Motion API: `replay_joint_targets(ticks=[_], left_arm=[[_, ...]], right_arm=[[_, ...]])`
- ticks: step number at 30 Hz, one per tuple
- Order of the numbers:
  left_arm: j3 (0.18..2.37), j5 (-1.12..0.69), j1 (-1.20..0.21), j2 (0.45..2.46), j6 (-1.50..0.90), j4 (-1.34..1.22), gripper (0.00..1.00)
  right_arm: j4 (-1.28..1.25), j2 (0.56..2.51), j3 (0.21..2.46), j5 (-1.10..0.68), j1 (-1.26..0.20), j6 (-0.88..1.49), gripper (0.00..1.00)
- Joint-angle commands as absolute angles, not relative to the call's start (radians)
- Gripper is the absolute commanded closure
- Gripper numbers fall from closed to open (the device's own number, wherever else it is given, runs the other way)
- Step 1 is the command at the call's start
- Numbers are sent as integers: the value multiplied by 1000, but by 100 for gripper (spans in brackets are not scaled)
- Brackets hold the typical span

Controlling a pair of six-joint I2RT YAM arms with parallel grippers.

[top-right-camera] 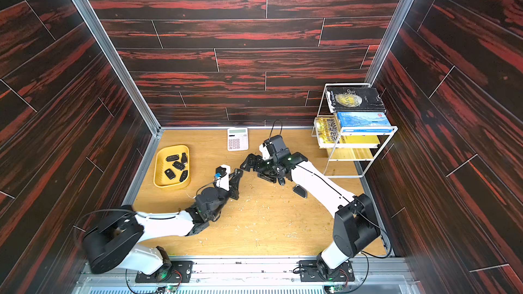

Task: Place the car key into the storage box
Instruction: Pick up the car key from the center of the board, then place the car key in the storage box.

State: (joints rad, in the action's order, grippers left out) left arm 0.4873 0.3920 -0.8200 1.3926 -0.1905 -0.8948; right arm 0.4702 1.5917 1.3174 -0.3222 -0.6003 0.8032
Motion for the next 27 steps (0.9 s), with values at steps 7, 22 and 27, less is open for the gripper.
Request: replay_joint_targets(ticks=[7, 22, 27], left_arm=[[531, 429, -657, 944, -160, -185, 90], [934, 174, -155, 1108, -195, 449, 100], [1029, 131, -49, 1286, -158, 469, 100]], right_arm=[[461, 1639, 1337, -283, -594, 768, 1], [402, 1665, 1232, -296, -573, 720, 2], [393, 1634, 1179, -305, -546, 706, 2]])
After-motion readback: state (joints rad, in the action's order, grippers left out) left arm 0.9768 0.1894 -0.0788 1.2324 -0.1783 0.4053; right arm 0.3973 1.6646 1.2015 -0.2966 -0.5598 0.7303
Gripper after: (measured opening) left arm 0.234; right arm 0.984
